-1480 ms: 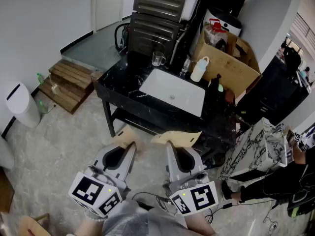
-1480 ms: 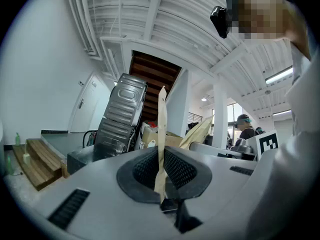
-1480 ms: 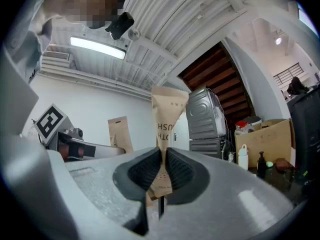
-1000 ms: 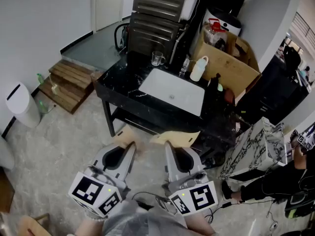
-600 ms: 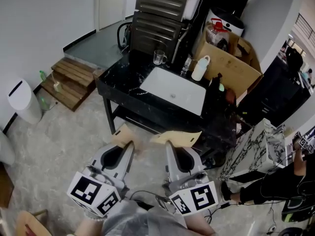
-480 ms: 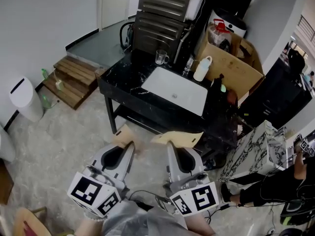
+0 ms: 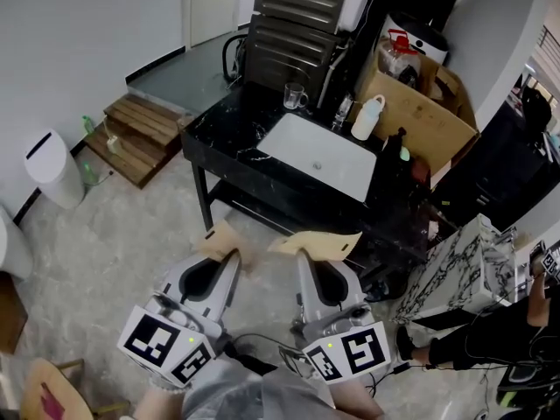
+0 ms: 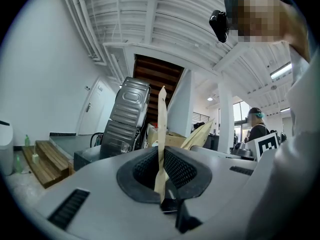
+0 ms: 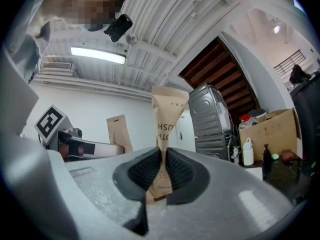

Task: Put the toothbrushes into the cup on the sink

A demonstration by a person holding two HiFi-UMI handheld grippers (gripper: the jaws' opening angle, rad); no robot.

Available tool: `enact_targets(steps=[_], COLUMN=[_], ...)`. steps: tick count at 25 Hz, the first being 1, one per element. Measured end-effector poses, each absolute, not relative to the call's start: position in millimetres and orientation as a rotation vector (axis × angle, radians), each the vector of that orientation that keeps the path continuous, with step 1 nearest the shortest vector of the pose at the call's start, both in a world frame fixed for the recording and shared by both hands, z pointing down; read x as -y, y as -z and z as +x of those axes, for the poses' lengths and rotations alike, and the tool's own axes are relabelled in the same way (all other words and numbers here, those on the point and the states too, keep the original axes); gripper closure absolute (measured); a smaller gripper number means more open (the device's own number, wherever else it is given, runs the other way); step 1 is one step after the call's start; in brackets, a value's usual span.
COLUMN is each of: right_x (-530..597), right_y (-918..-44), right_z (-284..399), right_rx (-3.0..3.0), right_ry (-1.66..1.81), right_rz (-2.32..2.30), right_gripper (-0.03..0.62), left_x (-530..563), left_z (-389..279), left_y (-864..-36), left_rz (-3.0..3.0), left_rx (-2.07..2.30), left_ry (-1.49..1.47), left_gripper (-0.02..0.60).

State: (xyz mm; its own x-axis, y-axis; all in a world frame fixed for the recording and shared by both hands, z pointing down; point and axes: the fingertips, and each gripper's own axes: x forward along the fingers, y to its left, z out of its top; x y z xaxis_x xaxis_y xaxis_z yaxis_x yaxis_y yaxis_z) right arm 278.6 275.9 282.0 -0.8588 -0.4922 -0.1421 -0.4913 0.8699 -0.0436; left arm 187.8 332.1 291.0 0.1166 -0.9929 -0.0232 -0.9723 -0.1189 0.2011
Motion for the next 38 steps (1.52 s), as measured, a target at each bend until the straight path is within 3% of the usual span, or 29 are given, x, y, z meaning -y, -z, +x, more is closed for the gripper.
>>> enact_targets(steps=[15,38], right_x=[-252.7,-184.8], right_y=[-285.4,-280.3], right_z=[232.8,89.0], right_rx=[-2.905,-2.834], right_ry=[-0.006,-0.048], right_rz=[-0.792,-1.065], right_gripper=[0.565,0.565], left_x=[-305.1,-215.8], left_z=[135.7,-15.2], left_y=[-295.3,-293.2], left_rz=[2.244,2.412], left_rx=[1.973,1.744], left_ry=[0.249,0.242], left_gripper=[0.554,0.554])
